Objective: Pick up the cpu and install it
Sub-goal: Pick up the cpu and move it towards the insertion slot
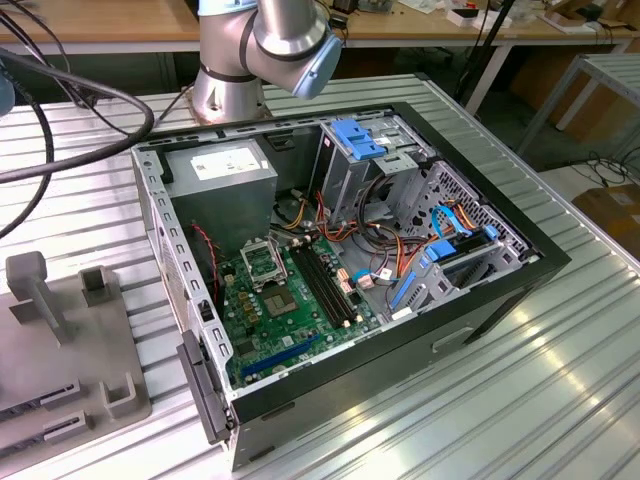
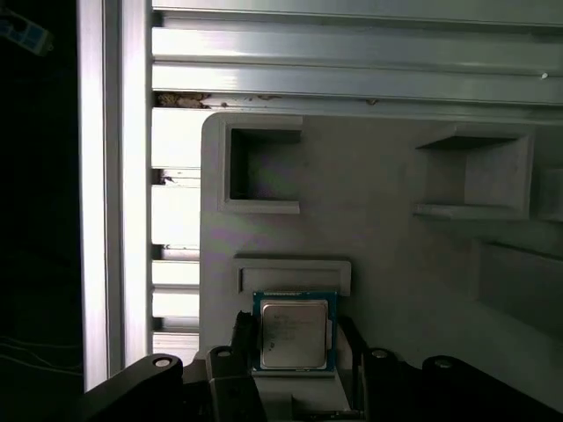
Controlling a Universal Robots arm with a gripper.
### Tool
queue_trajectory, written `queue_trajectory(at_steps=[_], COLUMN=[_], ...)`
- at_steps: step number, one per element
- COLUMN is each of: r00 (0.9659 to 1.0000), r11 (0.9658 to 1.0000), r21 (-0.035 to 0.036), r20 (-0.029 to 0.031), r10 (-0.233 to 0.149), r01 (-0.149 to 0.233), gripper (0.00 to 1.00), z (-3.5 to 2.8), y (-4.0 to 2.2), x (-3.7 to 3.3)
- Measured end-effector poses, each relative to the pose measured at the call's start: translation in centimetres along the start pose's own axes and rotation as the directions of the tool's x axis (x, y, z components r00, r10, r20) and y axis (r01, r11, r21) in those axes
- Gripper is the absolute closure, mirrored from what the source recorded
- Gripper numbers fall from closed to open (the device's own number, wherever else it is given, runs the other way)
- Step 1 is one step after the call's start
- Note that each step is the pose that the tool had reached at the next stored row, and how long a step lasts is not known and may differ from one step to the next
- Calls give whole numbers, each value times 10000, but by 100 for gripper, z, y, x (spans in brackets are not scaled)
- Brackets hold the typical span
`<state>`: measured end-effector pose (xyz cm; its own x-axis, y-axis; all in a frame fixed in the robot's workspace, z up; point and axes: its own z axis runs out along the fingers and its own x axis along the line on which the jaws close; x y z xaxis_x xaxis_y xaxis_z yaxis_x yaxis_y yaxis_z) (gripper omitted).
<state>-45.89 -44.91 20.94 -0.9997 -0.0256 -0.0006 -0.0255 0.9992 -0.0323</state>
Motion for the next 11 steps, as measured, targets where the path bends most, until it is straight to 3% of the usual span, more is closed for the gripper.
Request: queue_trajectory(at_steps=[11], r00=[10000], r11=[10000], r21=[-1], r20=[-2], r10=[0], r01=[0], gripper=[53], z=[-75], y=[-2], x=[-1])
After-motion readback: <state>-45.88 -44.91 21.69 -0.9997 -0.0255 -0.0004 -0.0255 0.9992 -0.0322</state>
